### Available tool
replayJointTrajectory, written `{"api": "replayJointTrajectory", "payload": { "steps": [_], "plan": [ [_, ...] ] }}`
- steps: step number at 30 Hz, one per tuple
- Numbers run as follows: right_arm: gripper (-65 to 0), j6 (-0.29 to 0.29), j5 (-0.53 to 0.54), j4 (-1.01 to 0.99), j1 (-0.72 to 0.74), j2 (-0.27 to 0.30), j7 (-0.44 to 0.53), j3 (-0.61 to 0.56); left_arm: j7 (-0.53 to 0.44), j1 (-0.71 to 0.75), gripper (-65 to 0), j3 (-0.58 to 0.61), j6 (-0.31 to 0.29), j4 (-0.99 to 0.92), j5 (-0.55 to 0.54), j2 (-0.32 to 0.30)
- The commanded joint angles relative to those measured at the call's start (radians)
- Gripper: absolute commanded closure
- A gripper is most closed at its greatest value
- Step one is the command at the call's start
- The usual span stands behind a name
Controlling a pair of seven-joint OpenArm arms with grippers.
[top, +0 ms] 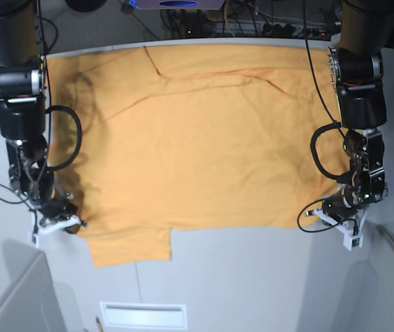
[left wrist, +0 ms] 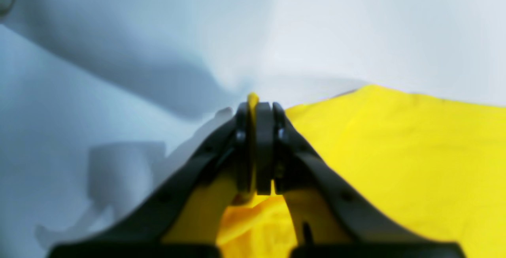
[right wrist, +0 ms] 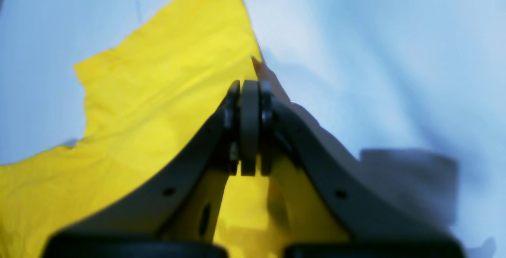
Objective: Fold the T-shirt properly
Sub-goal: 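Fold the hem up over the body toward the collar with both grippers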
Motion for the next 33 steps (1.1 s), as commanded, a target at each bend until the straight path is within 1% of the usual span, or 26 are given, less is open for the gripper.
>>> {"api": "replayJointTrajectory", "payload": {
  "steps": [1, 2, 4, 6, 8, 13, 16, 18, 20, 22, 25, 26, 30, 33],
  "plan": [
    [0.0, 0.007, 0.009, 0.038, 0.025, 0.024, 0.014, 0.017, -0.004, -0.020, 0.0, -0.005, -0.004, 0.046, -0.007, -0.015],
    [0.0, 0.007, 0.009, 0.063, 0.012, 0.029, 0.007, 0.020, 0.005, -0.015, 0.0, -0.005, -0.001, 0.076, -0.007, -0.015],
    [0.0, 0.007, 0.011, 0.106, -0.014, 0.031, -0.009, 0.040, 0.014, 0.013, 0.0, -0.005, 0.033, 0.133, -0.009, -0.013],
    [0.0, -0.019, 0.011, 0.150, -0.046, 0.032, -0.038, 0.086, 0.019, 0.048, 0.0, -0.007, 0.050, 0.196, -0.011, -0.013],
    [0.0, -0.033, 0.011, 0.189, -0.072, 0.032, -0.062, 0.126, 0.019, 0.073, 0.0, -0.007, 0.051, 0.228, -0.012, -0.013],
    [0.0, -0.037, 0.011, 0.310, -0.135, 0.032, -0.151, 0.208, 0.021, 0.142, 0.0, -0.014, 0.057, 0.325, -0.014, -0.013],
    [0.0, -0.039, 0.011, 0.376, -0.181, 0.024, -0.184, 0.263, 0.022, 0.217, 0.0, -0.097, 0.065, 0.431, -0.014, -0.009],
    [0.0, -0.039, 0.016, 0.405, -0.205, 0.024, -0.199, 0.281, 0.070, 0.241, 0.0, -0.133, 0.065, 0.480, -0.014, -0.007],
    [0.0, -0.039, 0.017, 0.428, -0.218, 0.024, -0.213, 0.286, 0.113, 0.252, 0.0, -0.142, 0.065, 0.515, -0.014, -0.007],
    [0.0, -0.039, 0.019, 0.448, -0.228, 0.023, -0.216, 0.286, 0.125, 0.255, 0.0, -0.145, 0.063, 0.546, -0.014, -0.007],
    [0.0, -0.041, 0.020, 0.488, -0.262, 0.023, -0.239, 0.298, 0.126, 0.298, 0.0, -0.148, 0.062, 0.617, -0.014, -0.007],
    [0.0, -0.041, 0.020, 0.511, -0.282, 0.020, -0.251, 0.324, 0.126, 0.312, 0.0, -0.148, 0.062, 0.643, -0.014, -0.007],
    [0.0, -0.041, 0.022, 0.615, -0.350, -0.040, -0.329, 0.450, 0.126, 0.375, 0.0, -0.148, 0.062, 0.719, -0.014, -0.009],
    [0.0, -0.041, 0.019, 0.637, -0.354, -0.042, -0.377, 0.476, 0.136, 0.392, 0.0, -0.148, 0.062, 0.755, -0.015, -0.004]
  ]
}}
